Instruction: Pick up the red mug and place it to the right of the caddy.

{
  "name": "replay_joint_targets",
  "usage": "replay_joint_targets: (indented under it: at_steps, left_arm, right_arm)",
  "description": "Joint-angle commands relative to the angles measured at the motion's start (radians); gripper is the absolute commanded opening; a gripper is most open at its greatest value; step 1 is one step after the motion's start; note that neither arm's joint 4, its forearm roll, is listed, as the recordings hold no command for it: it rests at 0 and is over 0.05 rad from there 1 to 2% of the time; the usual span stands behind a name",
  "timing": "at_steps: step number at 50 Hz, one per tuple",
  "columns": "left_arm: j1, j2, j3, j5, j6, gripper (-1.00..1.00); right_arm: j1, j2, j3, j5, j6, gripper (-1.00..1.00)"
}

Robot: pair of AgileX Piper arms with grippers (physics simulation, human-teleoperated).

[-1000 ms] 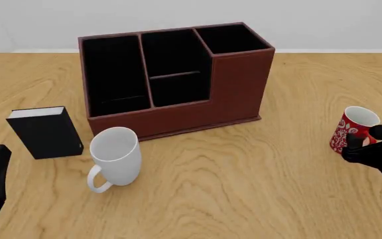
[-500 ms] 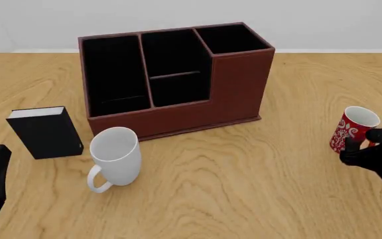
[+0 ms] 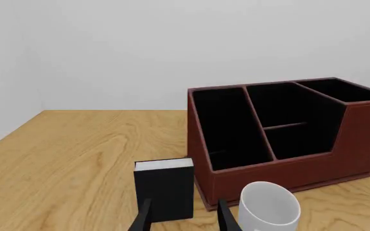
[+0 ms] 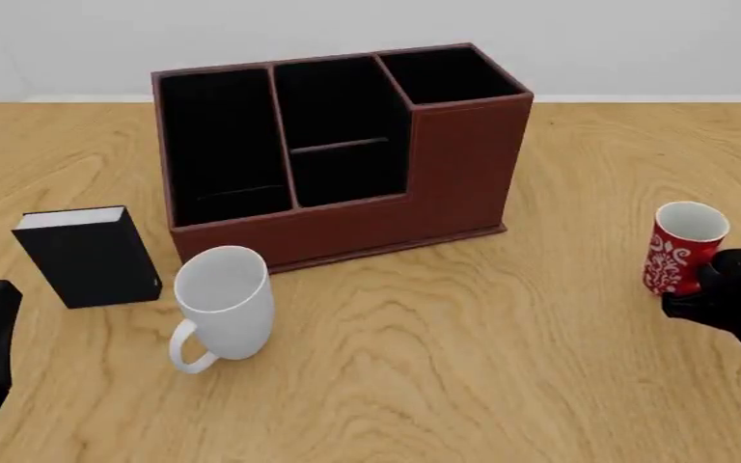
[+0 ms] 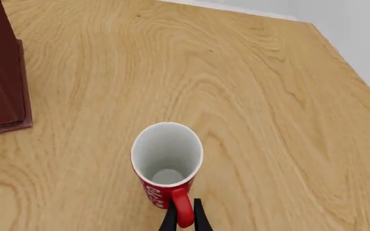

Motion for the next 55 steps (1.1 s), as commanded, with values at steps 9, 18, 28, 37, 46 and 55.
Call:
replay_joint_targets:
  at_steps: [9,18,28,37,46,55]
  left_arm:
    - [0.0,0.0,0.0,0.0,0.0,1.0]
    - [0.0,0.0,0.0,0.0,0.0,1.0]
    - [0.0,0.0,0.0,0.0,0.0,1.0]
    - [0.0,0.0,0.0,0.0,0.0,1.0]
    - [0.0,0.0,0.0,0.0,0.0,1.0]
    - [0.0,0.0,0.0,0.0,0.0,1.0]
  right_arm:
    - [0.055,-0.273,-0.078,0.243,0.026,-1.0]
    - [0.1,-0.306,-0.196,0.351,0.042,-1.0]
    - [0.159,-0.175,-0.396,0.404,0.053,-1.0]
    - [0.216,-0.062,-0.55,0.445,0.067,-1.0]
    - [0.248,0.056,-0.664,0.472,0.097,-1.0]
    - [0.265,0.145,-0.759,0.509,0.105,-1.0]
